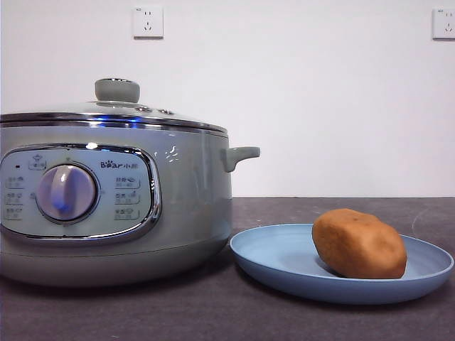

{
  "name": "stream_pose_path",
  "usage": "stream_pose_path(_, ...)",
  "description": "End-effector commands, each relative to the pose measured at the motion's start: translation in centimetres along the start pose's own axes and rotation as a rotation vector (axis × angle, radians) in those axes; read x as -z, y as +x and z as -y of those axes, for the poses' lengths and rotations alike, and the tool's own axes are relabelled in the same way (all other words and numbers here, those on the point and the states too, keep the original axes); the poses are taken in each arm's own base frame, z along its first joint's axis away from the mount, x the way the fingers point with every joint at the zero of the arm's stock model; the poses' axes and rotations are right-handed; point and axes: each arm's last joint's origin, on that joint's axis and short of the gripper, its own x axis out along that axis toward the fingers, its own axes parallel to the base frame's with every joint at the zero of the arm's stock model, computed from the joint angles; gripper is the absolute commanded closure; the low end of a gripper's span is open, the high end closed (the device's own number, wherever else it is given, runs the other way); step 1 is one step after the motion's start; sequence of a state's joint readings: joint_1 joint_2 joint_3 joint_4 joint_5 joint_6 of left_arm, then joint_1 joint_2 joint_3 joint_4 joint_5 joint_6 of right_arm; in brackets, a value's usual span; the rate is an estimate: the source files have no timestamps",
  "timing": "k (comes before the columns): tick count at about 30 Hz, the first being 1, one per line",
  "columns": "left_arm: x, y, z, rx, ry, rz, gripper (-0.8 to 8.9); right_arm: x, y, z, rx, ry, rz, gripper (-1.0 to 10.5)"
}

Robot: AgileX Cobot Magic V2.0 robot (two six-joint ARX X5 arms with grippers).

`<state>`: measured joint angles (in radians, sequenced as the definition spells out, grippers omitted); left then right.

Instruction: Take the potato out from the steamer,put the potato on the plate,close the lid

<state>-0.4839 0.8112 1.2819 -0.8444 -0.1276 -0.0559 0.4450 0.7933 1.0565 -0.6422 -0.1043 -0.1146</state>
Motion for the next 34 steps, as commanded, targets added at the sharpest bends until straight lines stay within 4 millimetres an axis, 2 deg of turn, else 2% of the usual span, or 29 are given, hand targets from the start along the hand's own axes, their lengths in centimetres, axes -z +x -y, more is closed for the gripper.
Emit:
stream_pose_path(1,0.2,0.1,0.0,-0.004,-0.043,-0.016,8.17,-0.1,-0.1,0.0,0.005,0.012,0.007,9.5)
stream_pose_path(16,0.1,2.9,0.4,-0.009,-0.033,-0.099,8.17,-0.1,-0.1,0.0,0.005,0.012,0.007,9.5)
stream_pose_path(20,0.1,2.5,0.2,-0.014,-0.023,-0.087,8.17,-0.1,-0.1,0.0,0.005,0.012,0.007,9.5)
stream_pose_path(25,0.5,0.4,-0.8,-0.062,-0.087,0.024,8.17,-0.1,-0.1,0.0,0.005,0.012,0.007,9.5)
stream_pose_path(29,2.6,0.5,-1.7,-0.114,-0.142,0.175,8.16,-0.1,-0.1,0.0,0.005,0.012,0.007,9.5)
stream_pose_path(32,5.9,1.6,-2.3,-0.154,-0.189,0.281,8.16,-0.1,-0.1,0.0,0.005,0.012,0.007,9.5)
stream_pose_path(34,8.8,2.6,-2.6,-0.18,-0.202,0.318,8.17,-0.1,-0.1,0.0,0.005,0.012,0.007,9.5)
